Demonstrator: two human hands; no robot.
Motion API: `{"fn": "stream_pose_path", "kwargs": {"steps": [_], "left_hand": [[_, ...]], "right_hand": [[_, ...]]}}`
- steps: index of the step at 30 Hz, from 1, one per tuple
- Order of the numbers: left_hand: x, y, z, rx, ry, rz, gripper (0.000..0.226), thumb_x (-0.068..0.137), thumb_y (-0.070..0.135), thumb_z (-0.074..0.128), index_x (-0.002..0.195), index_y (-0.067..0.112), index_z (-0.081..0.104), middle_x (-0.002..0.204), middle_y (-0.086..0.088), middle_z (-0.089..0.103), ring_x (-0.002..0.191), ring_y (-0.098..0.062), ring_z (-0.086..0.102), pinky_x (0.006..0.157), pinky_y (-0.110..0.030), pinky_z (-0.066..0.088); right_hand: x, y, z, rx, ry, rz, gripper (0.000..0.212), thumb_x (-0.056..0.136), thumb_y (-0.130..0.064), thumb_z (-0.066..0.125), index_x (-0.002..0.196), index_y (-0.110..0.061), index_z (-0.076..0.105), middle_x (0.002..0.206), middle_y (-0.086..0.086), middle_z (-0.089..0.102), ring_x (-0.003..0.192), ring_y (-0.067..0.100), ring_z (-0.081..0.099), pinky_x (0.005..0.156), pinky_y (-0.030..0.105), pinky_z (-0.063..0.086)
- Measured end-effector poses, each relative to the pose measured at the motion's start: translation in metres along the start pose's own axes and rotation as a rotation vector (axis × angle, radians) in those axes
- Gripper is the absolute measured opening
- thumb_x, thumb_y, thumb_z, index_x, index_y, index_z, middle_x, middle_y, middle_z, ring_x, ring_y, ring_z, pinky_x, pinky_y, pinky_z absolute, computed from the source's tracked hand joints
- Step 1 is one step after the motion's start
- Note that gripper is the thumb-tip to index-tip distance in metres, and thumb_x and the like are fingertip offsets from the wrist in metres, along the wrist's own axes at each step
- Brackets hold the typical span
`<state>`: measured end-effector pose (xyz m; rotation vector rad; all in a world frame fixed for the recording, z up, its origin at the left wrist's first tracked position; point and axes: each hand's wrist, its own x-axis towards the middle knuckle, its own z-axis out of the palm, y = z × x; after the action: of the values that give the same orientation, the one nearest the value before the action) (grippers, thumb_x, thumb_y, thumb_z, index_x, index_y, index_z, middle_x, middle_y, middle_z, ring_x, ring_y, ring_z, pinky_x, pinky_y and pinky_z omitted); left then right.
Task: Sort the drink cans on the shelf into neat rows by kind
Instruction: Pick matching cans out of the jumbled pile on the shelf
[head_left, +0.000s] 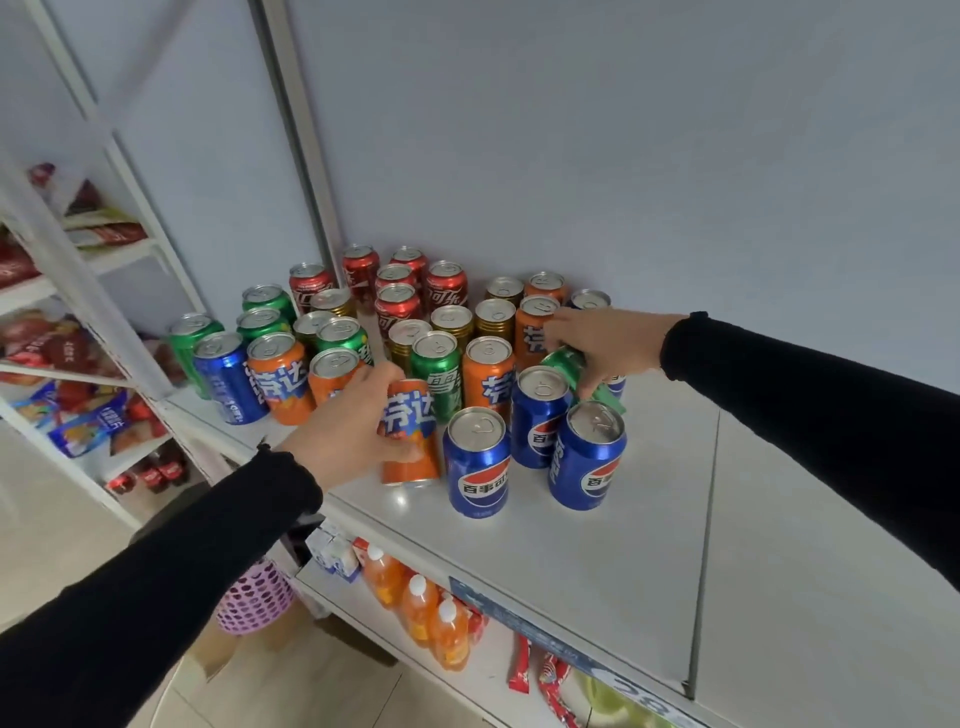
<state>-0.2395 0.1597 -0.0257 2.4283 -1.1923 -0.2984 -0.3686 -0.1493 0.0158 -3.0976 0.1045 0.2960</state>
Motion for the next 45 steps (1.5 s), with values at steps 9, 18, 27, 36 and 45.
{"fn": "stream_pose_path", "kwargs": {"steps": [9,18,27,36,45], "left_hand": [[-0.019,-0.010,0.029,0.043,0.310,0.172,0.065,0.073,0.011,0.085,0.113,0.025,0.036,0.120,0.004,0.039,0.093,-0.013,0.056,0.068,-0.015,0.042],[-0.028,-0.009,0.036,0.094,0.451,0.187,0.056,0.076,0.009,0.082,0.115,0.014,0.042,0.124,-0.002,0.041,0.114,-0.021,0.050,0.089,-0.033,0.047],[-0.059,0.037,0.063,-0.474,0.317,0.216,0.064,0.094,0.041,0.063,0.147,0.031,0.030,0.152,0.014,0.037,0.138,0.001,0.037,0.109,-0.018,0.032],[-0.038,0.035,0.109,-0.610,0.283,0.129,0.079,0.070,0.032,0.089,0.130,0.038,0.038,0.132,0.010,0.055,0.119,-0.010,0.059,0.096,-0.040,0.056],[-0.052,0.066,0.118,-0.711,0.212,0.193,0.078,0.072,0.034,0.088,0.135,0.036,0.042,0.131,0.011,0.060,0.115,-0.008,0.062,0.093,-0.040,0.058]], "right_hand": [[-0.048,-0.002,0.031,0.096,0.378,0.059,0.037,0.087,-0.022,0.074,0.109,-0.018,0.045,0.108,-0.003,0.048,0.077,0.019,0.053,0.067,0.034,0.045],[-0.058,-0.007,0.059,0.157,0.633,0.129,0.017,0.093,-0.014,0.063,0.108,-0.016,0.056,0.118,0.004,0.053,0.085,0.025,0.060,0.070,0.042,0.053],[-0.107,-0.072,0.096,1.113,0.878,0.305,0.040,0.101,-0.050,0.046,0.129,-0.021,0.051,0.127,-0.006,0.061,0.116,0.013,0.059,0.096,0.037,0.053],[-0.102,-0.101,0.142,1.256,0.579,0.366,0.075,0.082,-0.017,0.081,0.143,-0.022,0.038,0.135,-0.004,0.058,0.118,0.011,0.059,0.105,0.038,0.050],[-0.142,-0.128,0.154,1.222,0.841,0.610,0.063,0.076,-0.020,0.086,0.129,-0.020,0.051,0.117,-0.007,0.066,0.104,0.007,0.064,0.088,0.024,0.055]]}}
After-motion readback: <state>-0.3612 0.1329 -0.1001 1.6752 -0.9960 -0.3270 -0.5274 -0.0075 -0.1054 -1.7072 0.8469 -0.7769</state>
